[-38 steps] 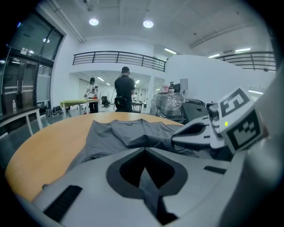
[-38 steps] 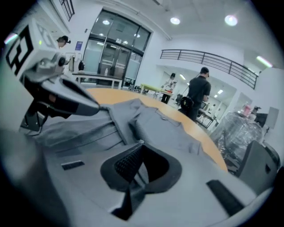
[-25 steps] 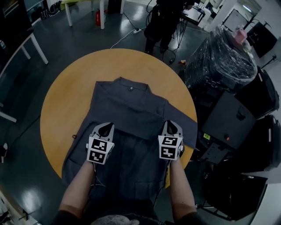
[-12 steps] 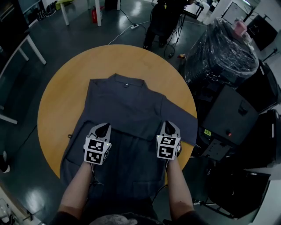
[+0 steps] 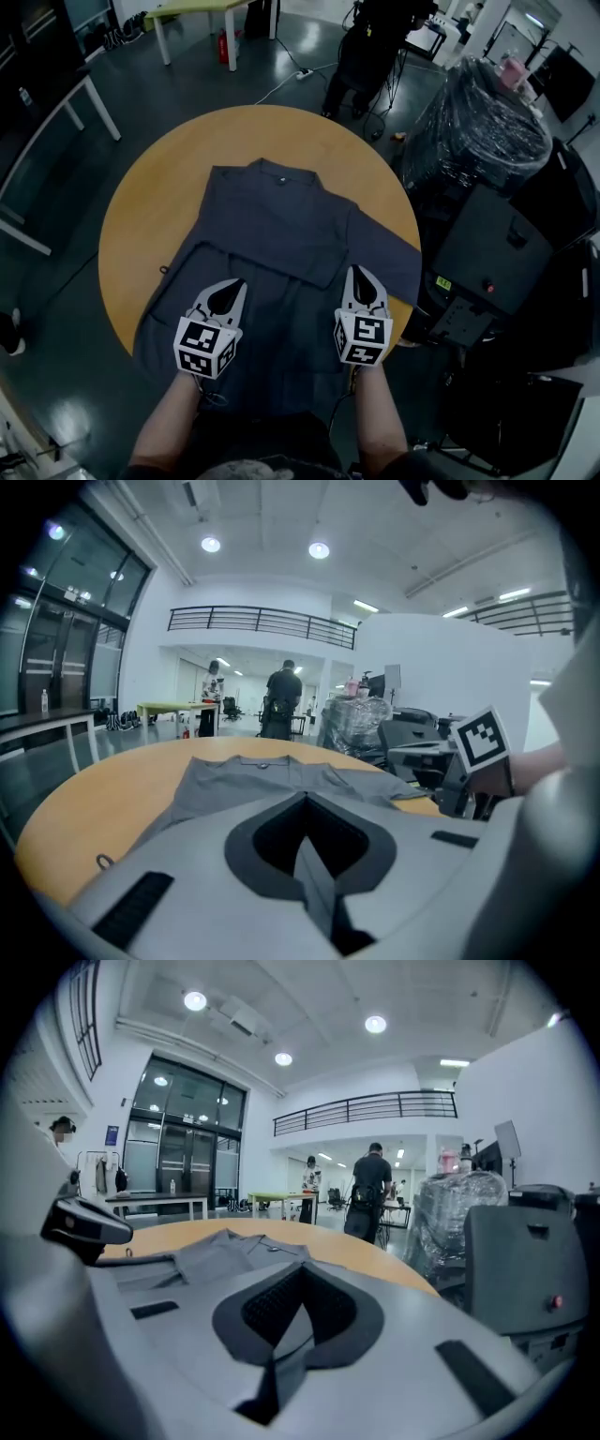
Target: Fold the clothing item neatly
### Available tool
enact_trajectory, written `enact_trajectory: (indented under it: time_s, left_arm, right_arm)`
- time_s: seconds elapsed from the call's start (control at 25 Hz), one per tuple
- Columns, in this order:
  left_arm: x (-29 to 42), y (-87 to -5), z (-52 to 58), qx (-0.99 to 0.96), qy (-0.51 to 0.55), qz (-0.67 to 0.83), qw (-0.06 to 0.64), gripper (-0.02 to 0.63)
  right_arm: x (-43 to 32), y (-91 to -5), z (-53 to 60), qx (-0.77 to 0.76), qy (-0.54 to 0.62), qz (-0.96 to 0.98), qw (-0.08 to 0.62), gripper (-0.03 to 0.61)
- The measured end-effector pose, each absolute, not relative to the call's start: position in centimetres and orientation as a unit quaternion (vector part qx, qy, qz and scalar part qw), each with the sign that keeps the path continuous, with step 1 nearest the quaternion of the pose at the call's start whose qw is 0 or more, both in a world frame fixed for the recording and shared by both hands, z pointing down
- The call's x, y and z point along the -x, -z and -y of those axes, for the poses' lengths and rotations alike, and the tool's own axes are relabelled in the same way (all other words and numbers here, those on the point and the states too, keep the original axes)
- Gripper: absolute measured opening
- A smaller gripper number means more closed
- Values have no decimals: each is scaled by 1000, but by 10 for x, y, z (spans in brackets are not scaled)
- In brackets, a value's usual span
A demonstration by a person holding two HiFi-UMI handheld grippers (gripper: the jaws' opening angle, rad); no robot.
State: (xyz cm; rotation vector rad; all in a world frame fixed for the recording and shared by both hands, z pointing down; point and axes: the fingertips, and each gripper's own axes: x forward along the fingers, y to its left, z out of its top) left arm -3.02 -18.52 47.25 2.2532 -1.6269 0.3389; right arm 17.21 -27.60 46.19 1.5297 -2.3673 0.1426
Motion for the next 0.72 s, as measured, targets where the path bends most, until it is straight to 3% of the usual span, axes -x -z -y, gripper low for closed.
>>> enact_trajectory:
  time_s: [0.56,0.72]
  left_arm:
    - [-32,-447,91,-856,-60,487,162,8]
    - [-52,-451,69,-872,-41,459,167,8]
  right_arm:
    - [-236,-440,129,-608,-45,774,169,-9]
    - [-267,-442,90,-654,-61,740,145,-9]
